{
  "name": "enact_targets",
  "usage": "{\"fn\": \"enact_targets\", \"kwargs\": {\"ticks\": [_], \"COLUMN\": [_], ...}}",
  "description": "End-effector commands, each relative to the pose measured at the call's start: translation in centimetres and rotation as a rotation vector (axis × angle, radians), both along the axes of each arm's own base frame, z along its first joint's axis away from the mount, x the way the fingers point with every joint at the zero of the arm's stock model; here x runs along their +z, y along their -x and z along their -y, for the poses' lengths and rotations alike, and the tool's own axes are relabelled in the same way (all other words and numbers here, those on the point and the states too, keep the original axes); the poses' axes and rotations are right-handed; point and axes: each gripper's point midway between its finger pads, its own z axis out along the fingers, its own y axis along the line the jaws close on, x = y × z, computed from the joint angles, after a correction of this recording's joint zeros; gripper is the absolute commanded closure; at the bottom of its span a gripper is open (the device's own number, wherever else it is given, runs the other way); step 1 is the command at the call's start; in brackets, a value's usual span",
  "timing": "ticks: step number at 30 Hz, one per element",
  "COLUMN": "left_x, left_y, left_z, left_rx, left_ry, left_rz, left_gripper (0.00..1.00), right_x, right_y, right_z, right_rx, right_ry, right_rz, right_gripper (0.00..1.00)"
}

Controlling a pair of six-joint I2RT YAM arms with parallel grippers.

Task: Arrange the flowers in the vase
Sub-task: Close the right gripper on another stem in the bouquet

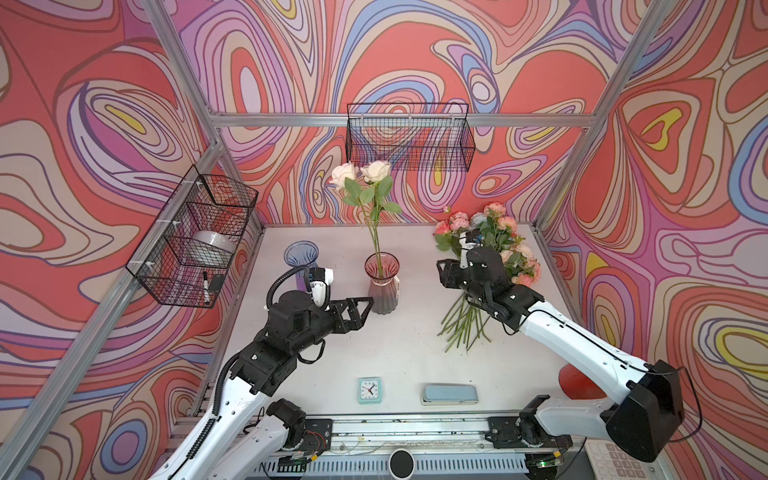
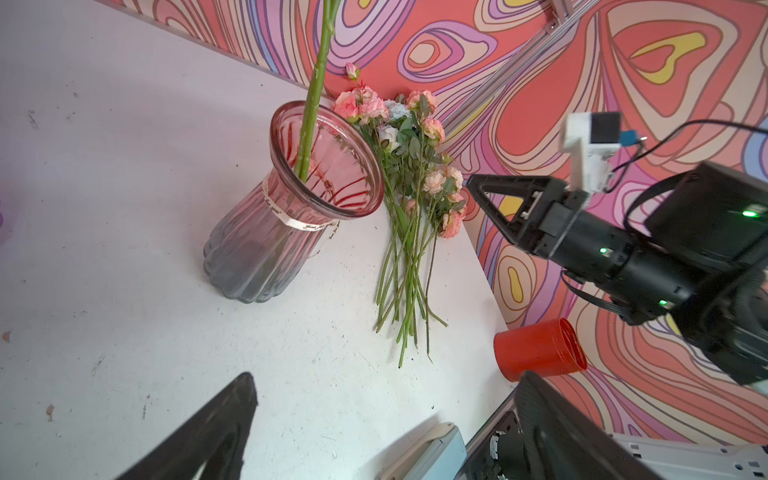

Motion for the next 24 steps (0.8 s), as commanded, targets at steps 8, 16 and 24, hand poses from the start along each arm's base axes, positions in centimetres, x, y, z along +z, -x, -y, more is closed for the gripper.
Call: {"fn": "enact_targets", "kwargs": {"ticks": [8, 16, 24], "left_x": [-1.7, -2.4, -2.7], "left_y": [0.5, 0.6, 0.4], "left_z": [0.6, 0.6, 0.5], "left_rx": [-0.033, -0.031, -0.022], "left_ry": [0.029, 0.024, 0.01], "left_rz": [-0.035, -0.052, -0.054], "left_gripper": [0.01, 0.01, 0.01], "right_x": [-9.4, -13.1, -15.8], "right_y": [-5.2, -9.3, -9.1], "right_z": [8.2, 12.1, 13.7], "right_rx": [-0.257, -0.392, -0.455], "right_ry": [-0.1, -0.051, -0.023], "right_rz": [-0.259, -0.342, -0.406], "right_gripper": [0.66, 0.73, 0.77]}}
